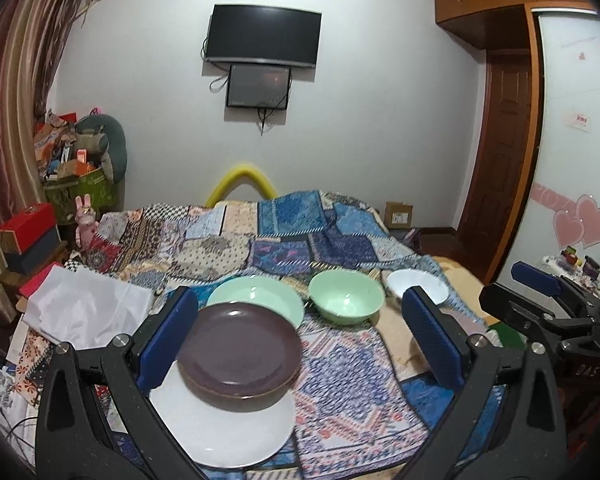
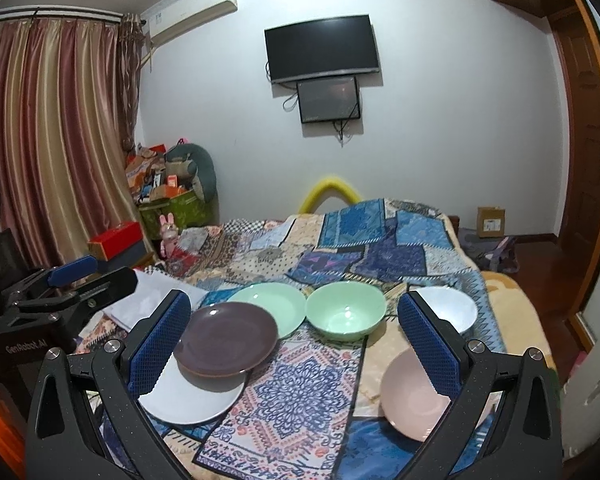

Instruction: Organize plates and bowls

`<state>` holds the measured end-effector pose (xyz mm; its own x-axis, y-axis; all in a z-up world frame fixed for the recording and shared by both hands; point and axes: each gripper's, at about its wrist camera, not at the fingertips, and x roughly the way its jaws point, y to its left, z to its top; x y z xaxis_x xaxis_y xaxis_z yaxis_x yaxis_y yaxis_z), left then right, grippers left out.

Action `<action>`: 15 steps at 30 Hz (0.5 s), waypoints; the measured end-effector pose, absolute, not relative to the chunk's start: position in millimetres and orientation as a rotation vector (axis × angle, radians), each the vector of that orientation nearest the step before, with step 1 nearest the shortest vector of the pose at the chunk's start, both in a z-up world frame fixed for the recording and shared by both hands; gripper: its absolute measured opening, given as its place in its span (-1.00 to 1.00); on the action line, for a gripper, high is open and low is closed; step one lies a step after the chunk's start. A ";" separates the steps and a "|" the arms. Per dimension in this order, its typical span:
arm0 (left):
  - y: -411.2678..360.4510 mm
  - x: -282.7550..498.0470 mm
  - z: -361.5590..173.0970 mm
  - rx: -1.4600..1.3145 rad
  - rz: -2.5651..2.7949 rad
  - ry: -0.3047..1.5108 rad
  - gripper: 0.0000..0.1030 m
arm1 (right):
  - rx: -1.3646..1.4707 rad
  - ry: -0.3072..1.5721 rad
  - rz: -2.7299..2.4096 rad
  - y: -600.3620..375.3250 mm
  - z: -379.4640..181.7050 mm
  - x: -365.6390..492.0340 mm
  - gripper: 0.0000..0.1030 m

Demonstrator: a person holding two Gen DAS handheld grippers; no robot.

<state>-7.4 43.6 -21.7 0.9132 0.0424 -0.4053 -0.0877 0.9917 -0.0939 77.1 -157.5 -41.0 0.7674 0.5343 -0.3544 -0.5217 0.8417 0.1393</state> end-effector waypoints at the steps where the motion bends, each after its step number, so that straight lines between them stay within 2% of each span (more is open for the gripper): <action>1: 46.6 -6.7 -23.1 -0.108 0.069 0.424 1.00 | 0.035 0.410 0.580 -154.2 -43.9 80.3 1.00; 9: 99.2 0.6 -37.8 -0.105 0.118 0.525 1.00 | 0.042 0.512 0.619 -134.3 -68.5 98.2 0.99; 15: 141.9 19.6 -53.3 -0.096 0.156 0.609 1.00 | 0.035 0.592 0.633 -115.2 -87.5 114.0 0.82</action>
